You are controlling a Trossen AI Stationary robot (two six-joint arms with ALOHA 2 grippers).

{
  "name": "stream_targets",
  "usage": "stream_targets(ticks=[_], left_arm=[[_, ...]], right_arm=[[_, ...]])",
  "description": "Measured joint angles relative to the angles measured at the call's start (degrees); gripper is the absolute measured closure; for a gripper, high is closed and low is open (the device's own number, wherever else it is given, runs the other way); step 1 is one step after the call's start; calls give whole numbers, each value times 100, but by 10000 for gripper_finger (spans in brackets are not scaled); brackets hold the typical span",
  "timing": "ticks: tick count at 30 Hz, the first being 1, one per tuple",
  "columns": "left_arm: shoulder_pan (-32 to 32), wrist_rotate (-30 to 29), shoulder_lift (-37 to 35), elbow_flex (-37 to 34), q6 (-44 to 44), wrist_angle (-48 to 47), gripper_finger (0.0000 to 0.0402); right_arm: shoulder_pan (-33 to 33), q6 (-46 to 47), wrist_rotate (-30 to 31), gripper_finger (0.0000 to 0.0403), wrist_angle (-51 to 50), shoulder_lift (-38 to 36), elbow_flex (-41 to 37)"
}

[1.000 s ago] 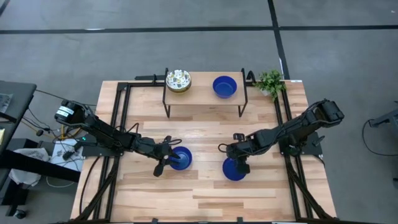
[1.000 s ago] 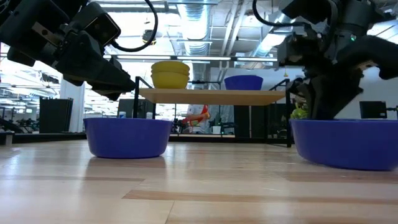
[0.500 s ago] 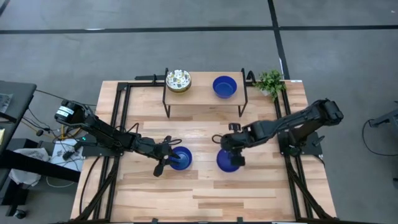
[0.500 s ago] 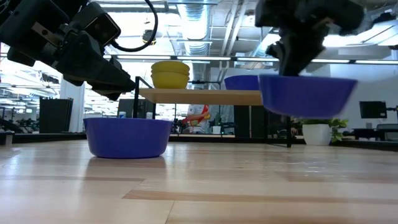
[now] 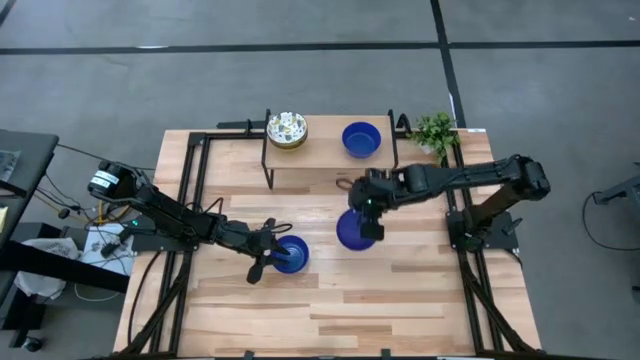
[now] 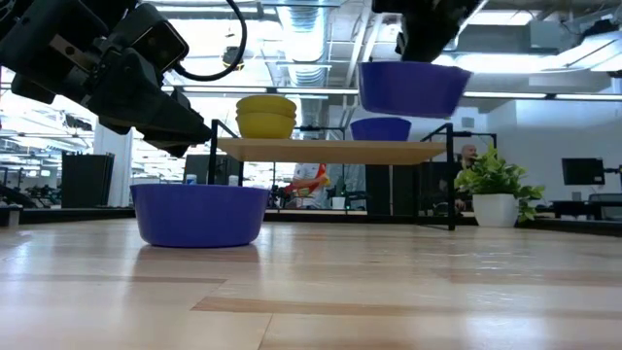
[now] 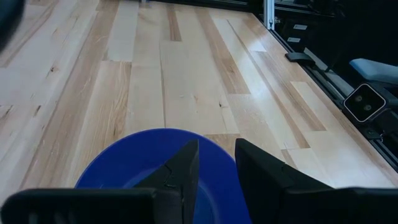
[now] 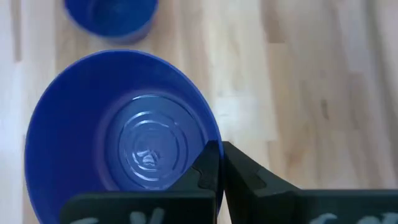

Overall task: Pick & Place Mini bowls
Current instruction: Stack the blue bowl on the top of the blue bowl on the shelf

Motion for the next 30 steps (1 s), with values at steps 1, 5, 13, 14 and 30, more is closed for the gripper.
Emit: stream_targets(ticks=[1, 5, 13, 14, 30], left_arm=[[0, 0, 0, 0, 0, 0, 298], [0, 0, 0, 0, 0, 0, 298], [0, 0, 0, 0, 0, 0, 298], [0, 0, 0, 0, -2, 0, 298], [0, 0, 0, 0, -2, -2, 298]], right_arm=[[-89, -1, 0, 402, -49, 0, 75], [-490, 2, -13, 403, -87, 0, 398], [-1387, 2, -30, 403, -300, 0, 1083], [-1507, -3, -34, 403, -329, 0, 1172], [-3462, 570, -748, 403, -148, -2, 1536]])
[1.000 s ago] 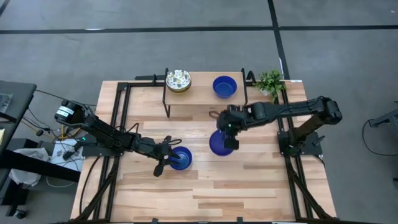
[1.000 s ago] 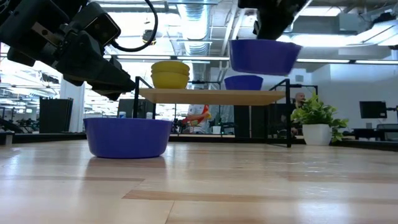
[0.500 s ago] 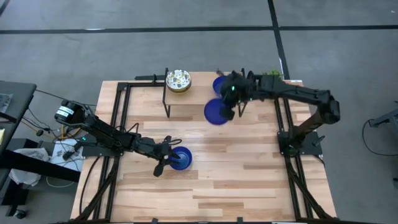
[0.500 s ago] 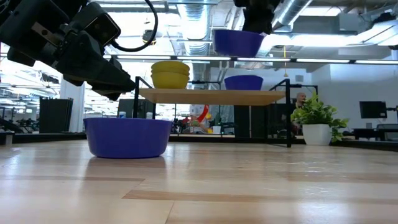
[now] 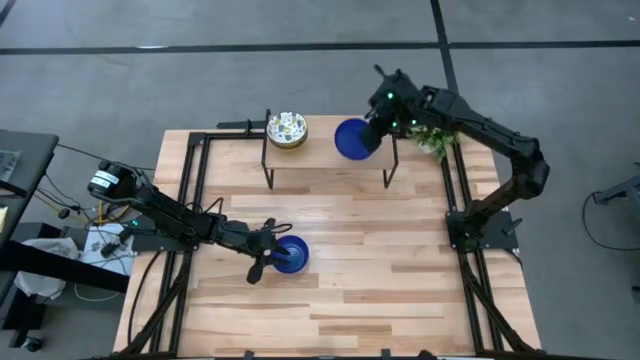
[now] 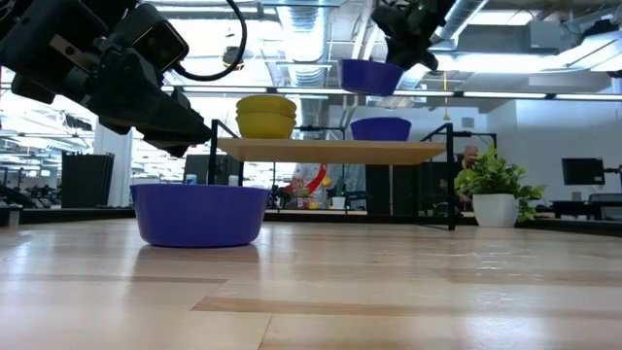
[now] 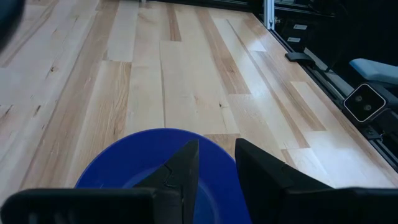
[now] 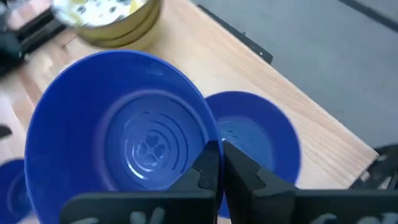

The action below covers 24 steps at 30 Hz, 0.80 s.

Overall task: Pick & Place Mini bowls
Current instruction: Stack the blue bowl on the top of the blue bowl on the shelf

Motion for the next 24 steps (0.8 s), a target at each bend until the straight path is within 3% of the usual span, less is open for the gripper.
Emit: stream_targets(ticks=[11, 24], left_arm=[[-1, 0, 0, 0, 0, 0, 298], [0, 0, 0, 1, -1, 0, 298]], right_arm=[[-939, 795, -524, 403, -46, 35, 0], [-1403, 759, -773, 403, -500, 416, -2]])
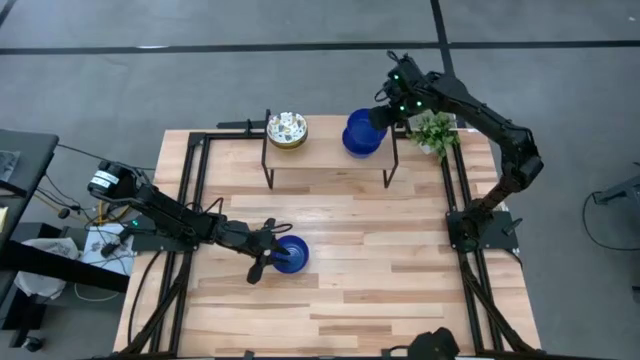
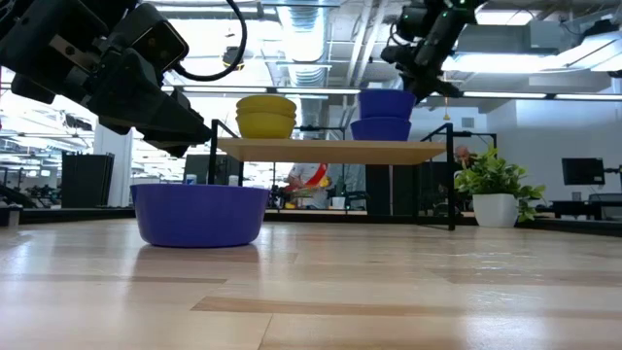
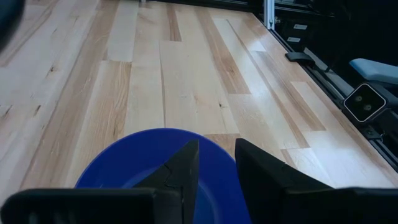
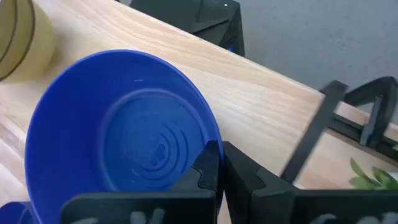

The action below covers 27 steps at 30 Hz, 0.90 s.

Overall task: Pick & Place Mini bowls
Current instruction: Stack the blue bowl on the top of the blue bowl on the shelf

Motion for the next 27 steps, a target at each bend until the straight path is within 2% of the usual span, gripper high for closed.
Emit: stream_targets(ticks=[8, 18, 27], left_arm=[[0, 2, 0, 1, -1, 0, 298], [-2, 0, 0, 1, 1, 0, 298], [-2, 1, 1, 1, 1, 0, 298]], right_arm=[[50, -90, -5, 403, 58, 283, 0], [55, -174, -5, 400, 67, 286, 0], [131, -315, 4, 351, 71, 286, 0]])
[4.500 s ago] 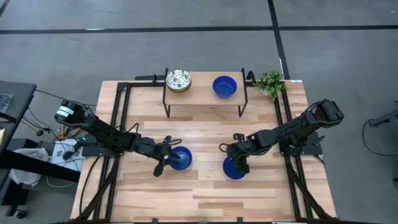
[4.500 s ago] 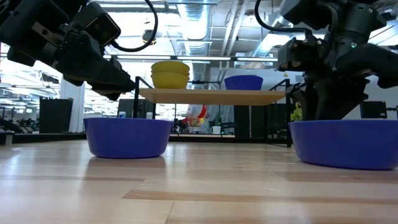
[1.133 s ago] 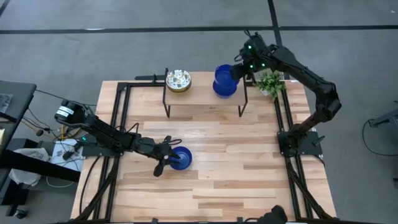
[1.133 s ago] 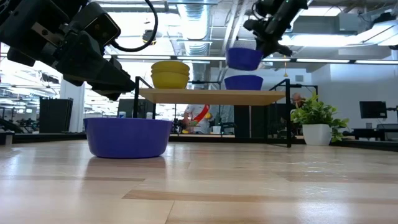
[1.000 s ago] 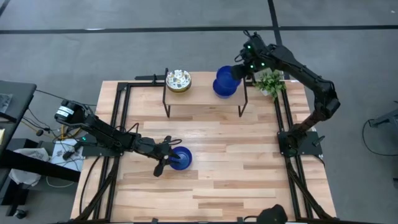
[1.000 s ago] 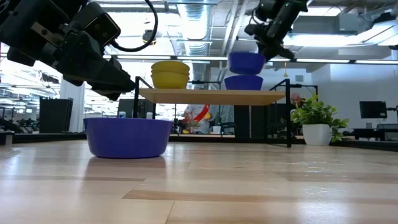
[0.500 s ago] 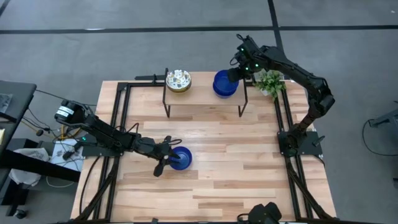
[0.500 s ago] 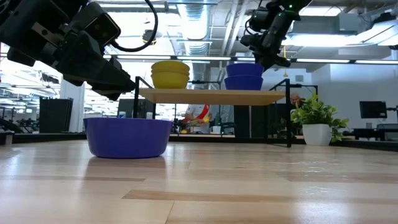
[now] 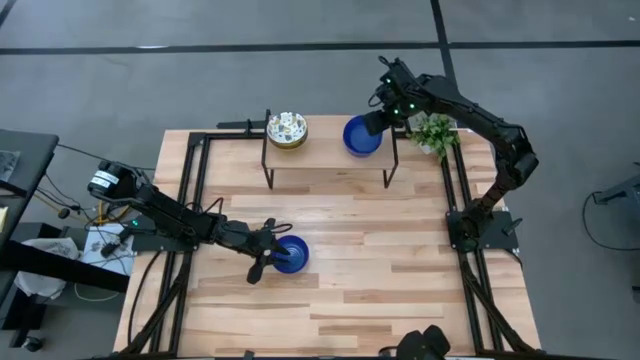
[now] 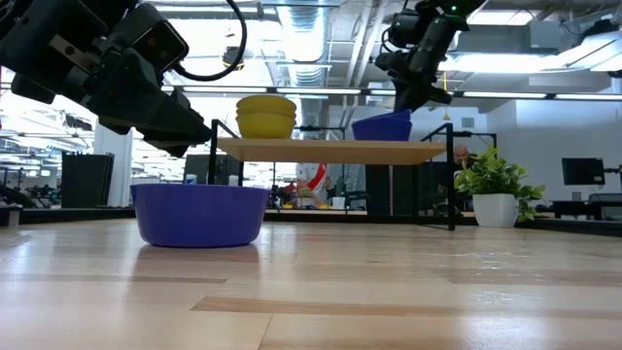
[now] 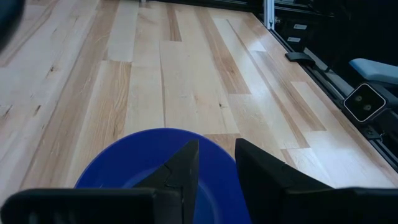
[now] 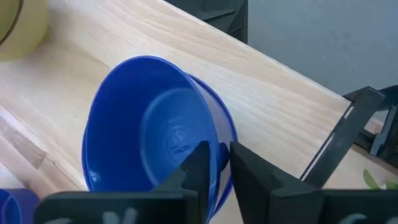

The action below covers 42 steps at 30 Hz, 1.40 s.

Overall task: Pick & Place Mini bowls
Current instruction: Stack the blue bowl on the top of the blue bowl on the shelf

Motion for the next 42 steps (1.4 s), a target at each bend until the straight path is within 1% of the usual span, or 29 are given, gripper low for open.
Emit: stream_targets(ticks=[4, 10, 22, 29, 31, 34, 36, 40, 42], left_arm=[[0, -1, 1, 0, 0, 0, 298], [1, 1, 0, 0, 0, -2, 298], [0, 1, 1, 0, 0, -2, 298], [1, -1, 1, 0, 0, -1, 298], [2, -1, 1, 0, -3, 0, 298], [2, -1, 1, 0, -11, -2, 298], [0, 1, 1, 0, -9, 0, 298], [2, -1, 1, 0, -7, -2, 298], [0, 0, 1, 0, 3, -2, 298]], right_arm=[[39, -108, 16, 331, 139, 0, 0], [74, -293, 11, 317, 264, -2, 0], [106, -366, 9, 316, 122, -103, 73], [112, -683, 66, 317, 72, -103, 286], [112, -756, 353, 319, 85, -103, 335], [112, -877, 1058, 328, 88, -103, 438], [112, -907, 1750, 336, 127, -103, 486], [154, -920, 3390, 351, 213, -96, 489], [197, -932, 4115, 359, 248, -96, 425]])
